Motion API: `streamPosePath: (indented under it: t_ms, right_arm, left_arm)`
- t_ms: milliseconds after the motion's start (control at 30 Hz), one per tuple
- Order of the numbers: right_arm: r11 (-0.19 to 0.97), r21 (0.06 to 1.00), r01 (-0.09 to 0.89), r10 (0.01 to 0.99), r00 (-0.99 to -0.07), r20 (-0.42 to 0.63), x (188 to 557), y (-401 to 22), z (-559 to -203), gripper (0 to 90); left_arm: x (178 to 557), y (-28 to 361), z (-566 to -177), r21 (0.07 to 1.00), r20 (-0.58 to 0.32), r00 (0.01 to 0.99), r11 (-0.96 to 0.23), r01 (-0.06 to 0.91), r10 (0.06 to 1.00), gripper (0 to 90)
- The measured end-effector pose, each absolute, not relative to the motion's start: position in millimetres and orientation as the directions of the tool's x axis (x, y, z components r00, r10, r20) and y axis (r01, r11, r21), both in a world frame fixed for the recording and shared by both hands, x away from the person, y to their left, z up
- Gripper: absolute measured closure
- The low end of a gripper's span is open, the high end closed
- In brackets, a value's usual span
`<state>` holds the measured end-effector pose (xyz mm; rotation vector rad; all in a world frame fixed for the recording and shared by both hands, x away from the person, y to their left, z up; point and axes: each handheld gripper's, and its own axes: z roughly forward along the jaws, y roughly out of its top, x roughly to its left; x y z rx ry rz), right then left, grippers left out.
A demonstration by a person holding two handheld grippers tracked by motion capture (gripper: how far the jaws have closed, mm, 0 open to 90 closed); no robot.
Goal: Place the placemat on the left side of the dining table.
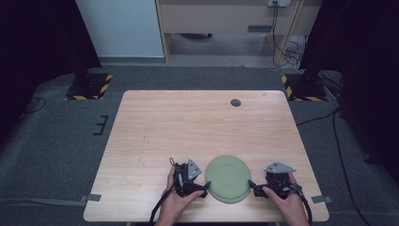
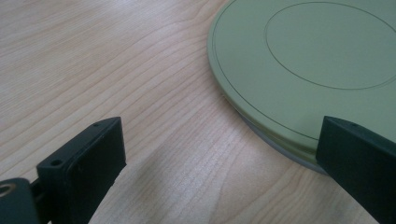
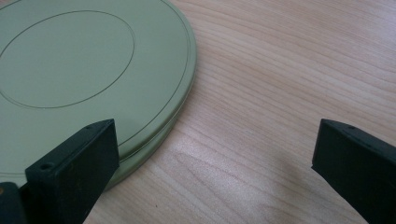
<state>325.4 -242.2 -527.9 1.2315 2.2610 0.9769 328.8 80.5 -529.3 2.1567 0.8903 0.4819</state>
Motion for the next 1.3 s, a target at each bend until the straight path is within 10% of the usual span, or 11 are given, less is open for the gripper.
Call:
streamPosePath:
  t_ms: [1300]
  right_arm:
    - [0.393, 0.727, 0.564, 0.826, -0.563, -0.010, 324.2, -237.0, -526.6, 0.8]
  left_arm:
    - [330.9, 72.4, -527.7, 0.750, 0.080, 0.693, -0.501, 0.431, 0.717, 0.1]
